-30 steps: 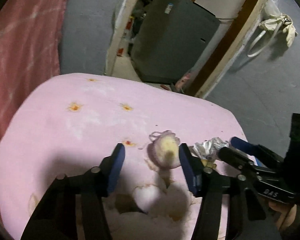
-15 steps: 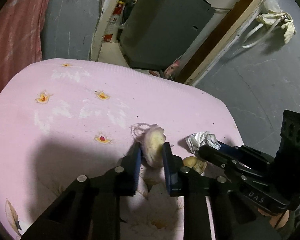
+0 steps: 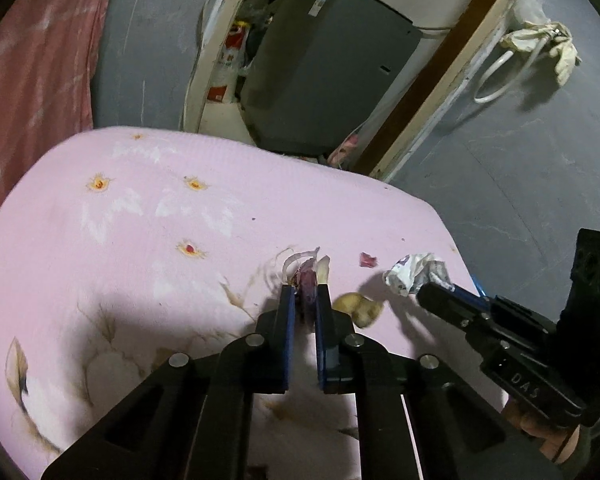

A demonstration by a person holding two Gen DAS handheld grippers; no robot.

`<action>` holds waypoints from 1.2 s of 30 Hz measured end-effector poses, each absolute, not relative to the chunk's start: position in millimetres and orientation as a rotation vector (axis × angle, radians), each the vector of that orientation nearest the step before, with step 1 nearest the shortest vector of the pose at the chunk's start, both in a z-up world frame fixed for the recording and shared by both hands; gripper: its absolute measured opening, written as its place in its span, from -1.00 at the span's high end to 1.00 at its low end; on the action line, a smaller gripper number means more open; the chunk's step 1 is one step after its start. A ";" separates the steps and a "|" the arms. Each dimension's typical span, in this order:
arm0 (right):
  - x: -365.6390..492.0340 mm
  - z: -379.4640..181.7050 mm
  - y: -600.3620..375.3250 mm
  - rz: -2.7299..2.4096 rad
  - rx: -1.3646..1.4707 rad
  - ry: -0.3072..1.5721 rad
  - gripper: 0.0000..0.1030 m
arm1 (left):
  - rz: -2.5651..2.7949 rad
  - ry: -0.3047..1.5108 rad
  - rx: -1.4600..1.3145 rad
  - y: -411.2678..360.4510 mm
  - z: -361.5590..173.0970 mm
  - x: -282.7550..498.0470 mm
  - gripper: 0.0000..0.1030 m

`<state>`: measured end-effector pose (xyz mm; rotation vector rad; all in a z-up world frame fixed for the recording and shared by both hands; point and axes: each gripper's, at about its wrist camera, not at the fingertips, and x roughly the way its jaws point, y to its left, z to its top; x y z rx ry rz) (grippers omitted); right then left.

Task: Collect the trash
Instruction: 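Grasp the round pale scrap with the left tool while the right tool grasps crumpled foil, then carry both held pieces over the blue basin and open both tools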

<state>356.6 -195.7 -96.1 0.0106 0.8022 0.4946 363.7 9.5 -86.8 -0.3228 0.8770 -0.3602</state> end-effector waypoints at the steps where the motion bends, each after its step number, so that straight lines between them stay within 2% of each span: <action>1: 353.5 -93.9 -197.1 0.493 0.012 0.788 0.84 | -0.362 0.869 -0.318 6.6 -85.0 360.8 0.95; 18: 284.8 -18.4 -255.7 0.414 0.058 0.511 0.84 | -0.396 0.631 -0.255 -52.4 -14.4 302.1 0.95; 36: 228.2 40.3 -281.9 0.385 0.090 0.313 0.84 | -0.435 0.411 -0.237 -64.9 55.3 254.9 0.95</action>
